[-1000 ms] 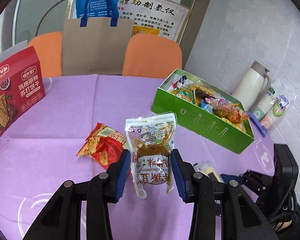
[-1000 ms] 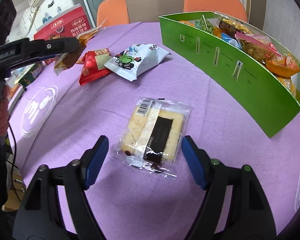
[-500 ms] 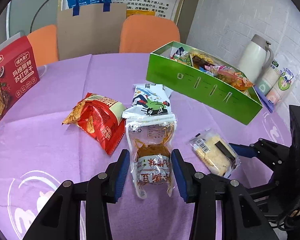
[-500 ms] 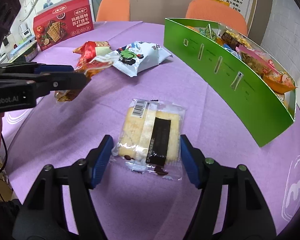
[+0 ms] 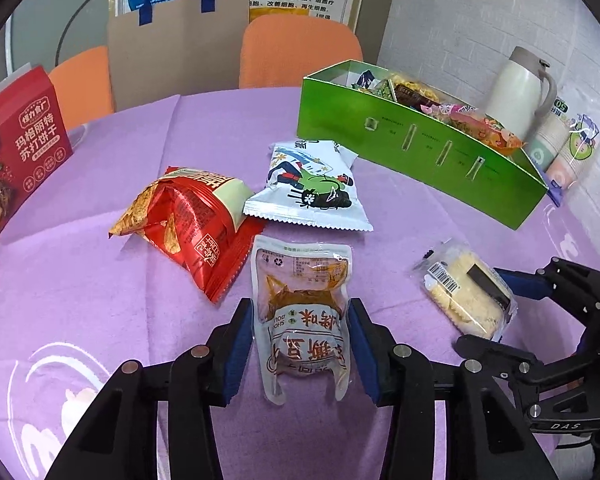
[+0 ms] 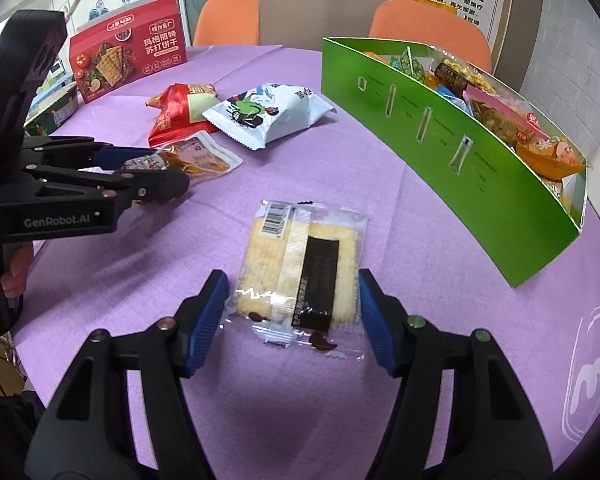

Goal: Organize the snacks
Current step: 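Grasp the white black-label cake packet with right gripper while left holds the pouch, then carry both held snacks into the green box and open both grippers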

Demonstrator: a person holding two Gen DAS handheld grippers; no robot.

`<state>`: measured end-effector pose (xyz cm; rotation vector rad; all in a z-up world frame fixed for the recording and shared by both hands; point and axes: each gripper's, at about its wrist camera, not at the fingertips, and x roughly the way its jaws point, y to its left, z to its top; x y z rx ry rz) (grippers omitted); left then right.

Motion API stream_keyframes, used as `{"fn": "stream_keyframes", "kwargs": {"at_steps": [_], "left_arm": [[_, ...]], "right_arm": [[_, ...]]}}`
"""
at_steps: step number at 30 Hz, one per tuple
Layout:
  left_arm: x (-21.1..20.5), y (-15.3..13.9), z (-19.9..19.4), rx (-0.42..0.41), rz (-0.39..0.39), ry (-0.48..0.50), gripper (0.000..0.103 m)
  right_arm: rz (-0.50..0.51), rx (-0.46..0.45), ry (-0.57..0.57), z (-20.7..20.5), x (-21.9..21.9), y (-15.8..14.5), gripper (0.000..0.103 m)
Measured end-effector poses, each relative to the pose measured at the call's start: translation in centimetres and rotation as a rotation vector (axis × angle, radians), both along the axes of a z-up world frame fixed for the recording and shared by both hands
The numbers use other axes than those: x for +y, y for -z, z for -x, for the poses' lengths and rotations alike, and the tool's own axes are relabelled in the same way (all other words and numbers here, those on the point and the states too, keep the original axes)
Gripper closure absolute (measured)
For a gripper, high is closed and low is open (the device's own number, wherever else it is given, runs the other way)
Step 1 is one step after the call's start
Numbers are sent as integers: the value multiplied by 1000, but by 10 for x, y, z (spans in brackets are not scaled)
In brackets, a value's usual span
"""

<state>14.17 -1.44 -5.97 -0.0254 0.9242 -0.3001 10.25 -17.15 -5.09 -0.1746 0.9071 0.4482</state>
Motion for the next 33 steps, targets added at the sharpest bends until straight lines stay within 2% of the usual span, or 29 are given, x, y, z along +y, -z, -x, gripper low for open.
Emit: {"fn": "stream_keyframes", "kwargs": {"at_steps": [3,5,11,17,20,25,29,33], "left_arm": [[1,-6,6,0,31,13,60],[0,-12,11,-14,41,23,60],[-4,-46,14,-66,139,68,60],[-28,-84,-6,-127,238,135,60],[-47,-98,-24,-144,253,148,60],[-76,-109,-62,-122,297,153,60],[-95,-109,-86,-116,288,139,60],[-111,-101,-107,-107,261,120,60]], "right_arm": [[-75,8,-14,5,-7,-7,43],[-82,-13,-18,10,-10,-15,43],[-125,-95,-8,19,-27,-51,43],[-136,-209,81,9,-59,-94,43],[-133,-245,139,-3,-77,-104,43],[-123,-262,256,-39,-117,-108,43],[-151,-244,348,-72,-148,-102,43],[-158,-227,388,-100,-165,-94,42]]}}
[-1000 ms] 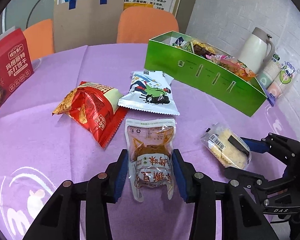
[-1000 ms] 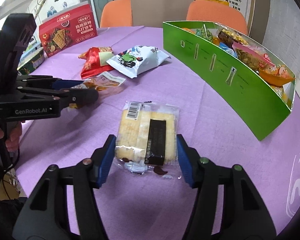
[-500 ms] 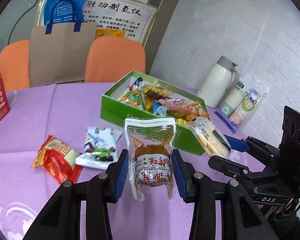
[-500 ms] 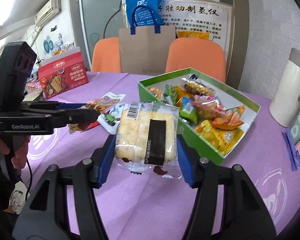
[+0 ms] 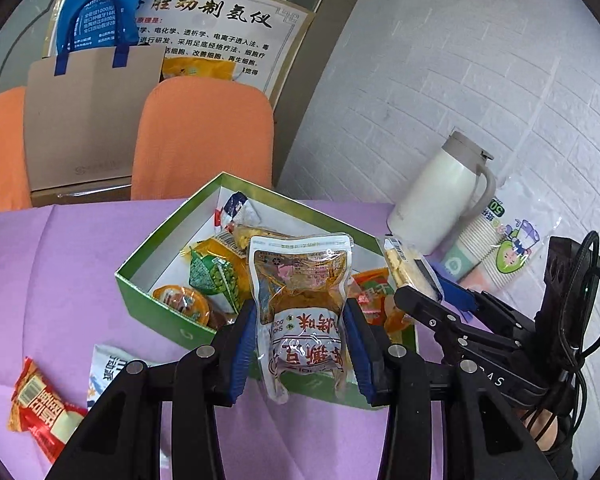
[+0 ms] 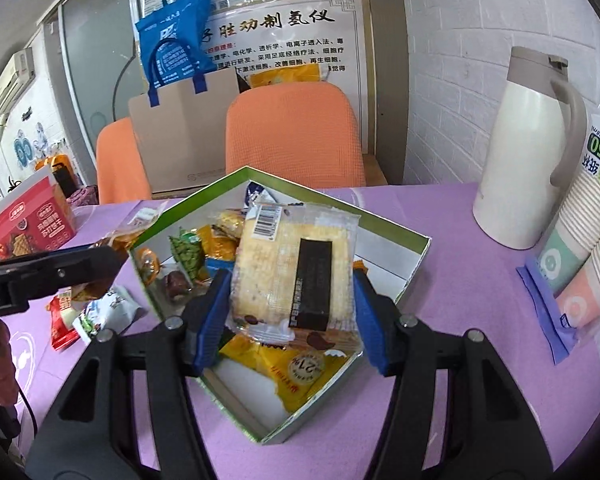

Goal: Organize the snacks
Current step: 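Carry both held snacks into the green box and open both grippers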

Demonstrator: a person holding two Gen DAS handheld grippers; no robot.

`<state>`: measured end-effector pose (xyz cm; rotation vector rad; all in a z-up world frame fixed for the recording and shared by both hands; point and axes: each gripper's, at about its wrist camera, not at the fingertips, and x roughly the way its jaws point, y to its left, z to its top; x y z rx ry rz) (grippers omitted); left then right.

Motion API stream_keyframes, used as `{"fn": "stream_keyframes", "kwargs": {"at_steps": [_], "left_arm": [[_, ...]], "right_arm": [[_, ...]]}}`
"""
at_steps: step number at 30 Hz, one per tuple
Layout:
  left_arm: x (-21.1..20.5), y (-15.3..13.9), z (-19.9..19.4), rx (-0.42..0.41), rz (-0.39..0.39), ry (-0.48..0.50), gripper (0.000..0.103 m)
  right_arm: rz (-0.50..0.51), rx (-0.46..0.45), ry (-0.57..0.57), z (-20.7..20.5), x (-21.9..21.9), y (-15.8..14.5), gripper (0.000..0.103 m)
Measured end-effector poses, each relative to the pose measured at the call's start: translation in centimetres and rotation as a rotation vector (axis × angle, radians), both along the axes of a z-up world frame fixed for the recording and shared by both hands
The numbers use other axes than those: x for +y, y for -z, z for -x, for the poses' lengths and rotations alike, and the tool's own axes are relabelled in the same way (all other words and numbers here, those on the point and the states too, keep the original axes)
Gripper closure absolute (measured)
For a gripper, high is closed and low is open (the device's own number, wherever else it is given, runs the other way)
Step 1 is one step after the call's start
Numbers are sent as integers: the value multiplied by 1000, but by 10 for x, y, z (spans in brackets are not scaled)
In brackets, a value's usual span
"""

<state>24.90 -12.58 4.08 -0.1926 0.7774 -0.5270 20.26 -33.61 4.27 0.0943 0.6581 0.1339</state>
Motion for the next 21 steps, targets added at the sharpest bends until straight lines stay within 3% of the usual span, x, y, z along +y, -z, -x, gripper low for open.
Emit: {"fn": "stream_keyframes", "kwargs": {"at_steps": [3,6,8,10,16,21], "left_arm": [[-12,8,-13,8,-28,-1,59],[-16,20,-23,38,-38,8,53],[-14,26,-23,50,-38,-4,32],[-8,30,-19,34,-30,-36,20],[2,28,-11,35,-45,-81,18],[6,15,1,11,-55,-91,18]], "right_arm": [[-8,14,3,-15,-4,7,42],[52,50,-29,-26,3,19,38],[116,13,-36,-19,8,21,25],[134,-31,-47,-8,9,24,11],[89,-17,-16,1,0,30,10],[78,-78,-7,15,4,8,10]]}}
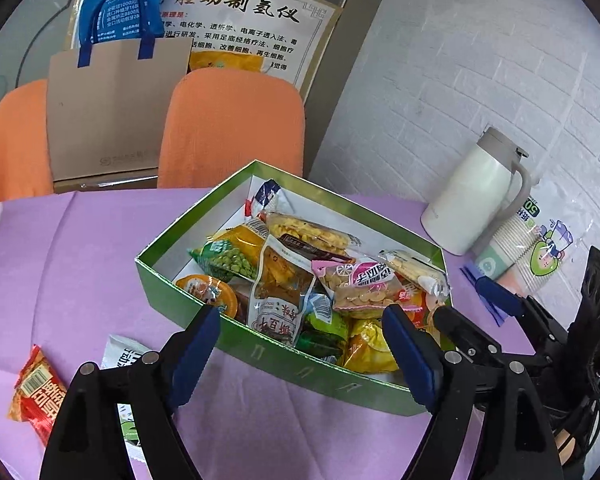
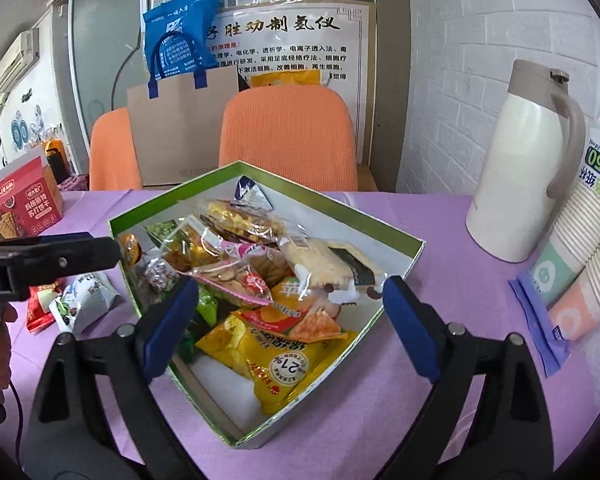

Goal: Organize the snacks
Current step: 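Carry both held snacks into the green box and open both grippers, then move both open grippers to the white printed snack packet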

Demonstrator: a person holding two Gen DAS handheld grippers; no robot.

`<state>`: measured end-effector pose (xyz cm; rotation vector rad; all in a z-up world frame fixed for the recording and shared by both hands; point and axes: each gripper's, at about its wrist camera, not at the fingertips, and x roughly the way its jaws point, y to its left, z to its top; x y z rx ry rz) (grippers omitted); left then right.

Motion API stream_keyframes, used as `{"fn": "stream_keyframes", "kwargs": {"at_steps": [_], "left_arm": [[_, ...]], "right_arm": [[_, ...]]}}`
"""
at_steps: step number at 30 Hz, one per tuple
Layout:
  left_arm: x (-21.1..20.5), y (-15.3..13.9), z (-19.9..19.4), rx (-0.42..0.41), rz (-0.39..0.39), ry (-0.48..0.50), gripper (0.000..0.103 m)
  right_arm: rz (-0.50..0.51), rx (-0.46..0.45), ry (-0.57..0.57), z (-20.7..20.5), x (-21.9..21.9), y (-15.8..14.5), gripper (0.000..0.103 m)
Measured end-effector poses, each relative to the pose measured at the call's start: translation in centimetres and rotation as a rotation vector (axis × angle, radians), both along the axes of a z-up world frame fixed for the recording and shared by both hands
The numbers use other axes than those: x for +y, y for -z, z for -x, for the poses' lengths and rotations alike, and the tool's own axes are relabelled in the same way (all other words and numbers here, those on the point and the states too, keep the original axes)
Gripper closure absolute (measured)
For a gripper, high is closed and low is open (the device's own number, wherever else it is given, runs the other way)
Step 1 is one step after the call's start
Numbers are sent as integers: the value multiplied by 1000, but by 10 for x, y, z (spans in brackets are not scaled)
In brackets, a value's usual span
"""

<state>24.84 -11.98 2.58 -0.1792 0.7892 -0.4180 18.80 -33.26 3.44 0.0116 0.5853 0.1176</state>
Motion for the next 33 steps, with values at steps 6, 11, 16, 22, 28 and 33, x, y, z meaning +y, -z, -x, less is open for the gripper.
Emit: {"fn": "stream_keyframes", "kwargs": {"at_steps": [6,11,16,22,28,33], "left_arm": [[9,-19,28,-59,-31,-12,18],[22,-26,57,-84,-27,-36,18],[41,-18,89,-97,-43,-66,18],[91,20,121,-28,-59,-162,18],[138,49,133,39,-50,-245,18],[162,56,139,47,-15,-272,18]], "right_arm": [[-19,-64,-32,30,11,-26,4],[-10,-67,-82,53,28,-28,4],[-49,-61,-121,73,41,-25,4],[-50,7,-210,79,75,-4,4],[-37,122,-313,70,120,27,4],[-51,194,-355,54,149,42,6]]}}
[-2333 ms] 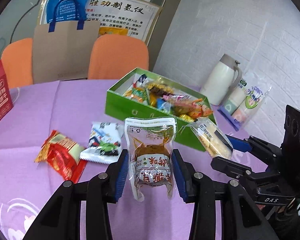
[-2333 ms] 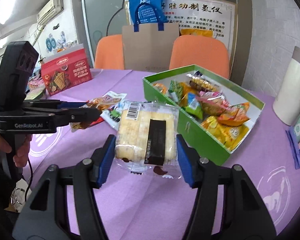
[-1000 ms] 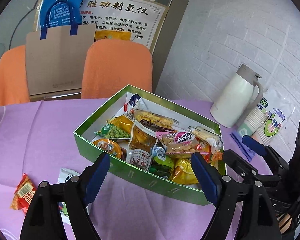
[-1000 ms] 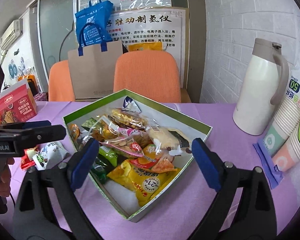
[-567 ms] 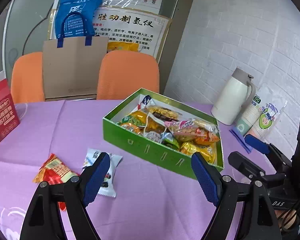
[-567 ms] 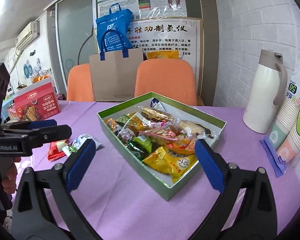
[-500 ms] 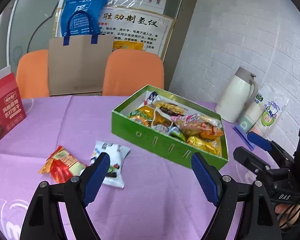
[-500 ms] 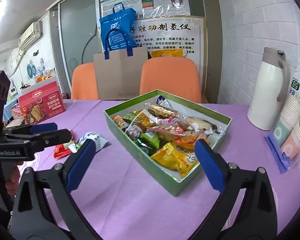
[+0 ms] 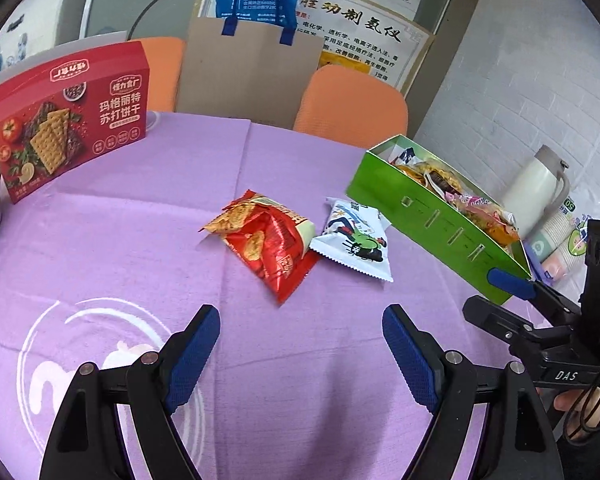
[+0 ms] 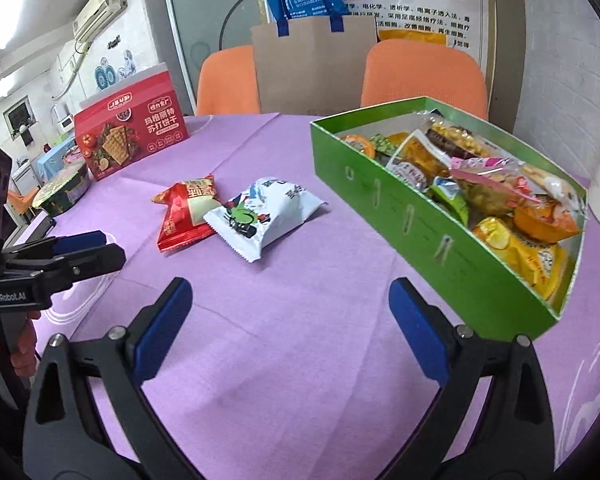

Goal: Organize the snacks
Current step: 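Move both open grippers to the white printed snack packet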

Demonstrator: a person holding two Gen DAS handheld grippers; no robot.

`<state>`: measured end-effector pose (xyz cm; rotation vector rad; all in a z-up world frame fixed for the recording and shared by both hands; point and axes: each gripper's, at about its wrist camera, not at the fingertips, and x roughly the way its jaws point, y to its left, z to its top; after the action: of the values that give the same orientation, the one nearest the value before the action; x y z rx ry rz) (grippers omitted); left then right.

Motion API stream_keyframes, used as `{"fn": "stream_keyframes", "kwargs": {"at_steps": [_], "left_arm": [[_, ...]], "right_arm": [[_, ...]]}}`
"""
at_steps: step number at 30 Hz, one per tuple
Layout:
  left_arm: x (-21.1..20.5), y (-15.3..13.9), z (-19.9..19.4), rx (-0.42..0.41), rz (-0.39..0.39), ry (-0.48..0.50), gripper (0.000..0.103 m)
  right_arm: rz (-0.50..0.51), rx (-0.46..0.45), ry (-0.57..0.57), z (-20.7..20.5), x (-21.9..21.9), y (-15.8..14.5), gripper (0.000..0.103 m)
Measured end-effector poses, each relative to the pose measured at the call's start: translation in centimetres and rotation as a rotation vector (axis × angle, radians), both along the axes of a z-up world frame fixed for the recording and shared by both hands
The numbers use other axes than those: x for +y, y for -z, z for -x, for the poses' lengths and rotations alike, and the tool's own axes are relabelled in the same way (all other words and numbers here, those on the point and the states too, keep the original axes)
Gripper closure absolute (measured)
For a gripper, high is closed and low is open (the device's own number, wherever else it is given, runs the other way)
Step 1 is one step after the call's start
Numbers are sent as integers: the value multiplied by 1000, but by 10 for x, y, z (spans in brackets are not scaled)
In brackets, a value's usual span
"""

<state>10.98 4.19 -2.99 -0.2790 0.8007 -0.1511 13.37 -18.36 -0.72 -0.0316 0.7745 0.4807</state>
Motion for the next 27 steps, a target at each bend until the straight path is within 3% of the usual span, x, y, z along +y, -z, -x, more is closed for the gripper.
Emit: {"fn": "stream_keyframes", "kwargs": {"at_steps": [6,11,14,15,19,27], "left_arm": [[10,4,2,-3,28,-9,18],[14,4,1,-9,11,-15,18],[18,4,0,-9,16,-19,18],[19,3,0,-12,15,-19,18],[19,0,-2,-25,25,-13,18],[-16,-6,-15,-18,66,126,18]], "right_arm": [[-57,95,8,-33,26,14,11],[-25,137,25,-62,51,29,19],[-38,160,36,-75,56,38,40],[-56,170,32,-77,55,40,54],[-121,171,-13,-69,42,35,85],[-119,175,-64,-26,-1,31,89]]}}
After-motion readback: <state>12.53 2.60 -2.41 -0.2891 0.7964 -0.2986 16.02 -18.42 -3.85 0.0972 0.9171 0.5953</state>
